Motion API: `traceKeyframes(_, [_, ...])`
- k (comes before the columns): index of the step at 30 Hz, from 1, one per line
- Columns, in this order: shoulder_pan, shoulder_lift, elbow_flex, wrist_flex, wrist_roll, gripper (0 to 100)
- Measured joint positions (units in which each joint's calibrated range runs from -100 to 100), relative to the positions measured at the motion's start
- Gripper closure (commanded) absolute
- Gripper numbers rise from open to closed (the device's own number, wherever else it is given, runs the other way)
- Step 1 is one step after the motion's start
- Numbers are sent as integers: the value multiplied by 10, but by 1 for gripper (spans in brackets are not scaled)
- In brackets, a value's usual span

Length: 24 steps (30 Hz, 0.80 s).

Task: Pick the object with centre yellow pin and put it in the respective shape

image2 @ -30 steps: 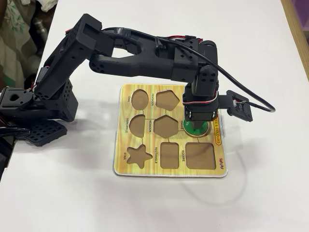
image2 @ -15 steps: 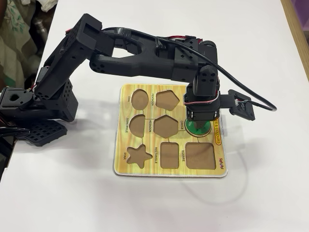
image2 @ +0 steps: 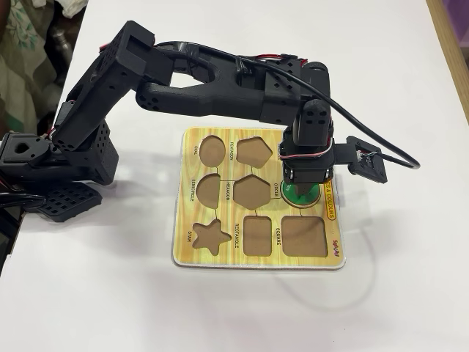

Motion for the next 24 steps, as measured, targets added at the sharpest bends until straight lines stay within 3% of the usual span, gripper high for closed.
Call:
traceKeyframes(5, [0,0,0,0,0,98])
traceKeyframes(11, [0,0,0,-8,-10,84])
traceKeyframes(24, [-14,-60,3,-15,-10,83])
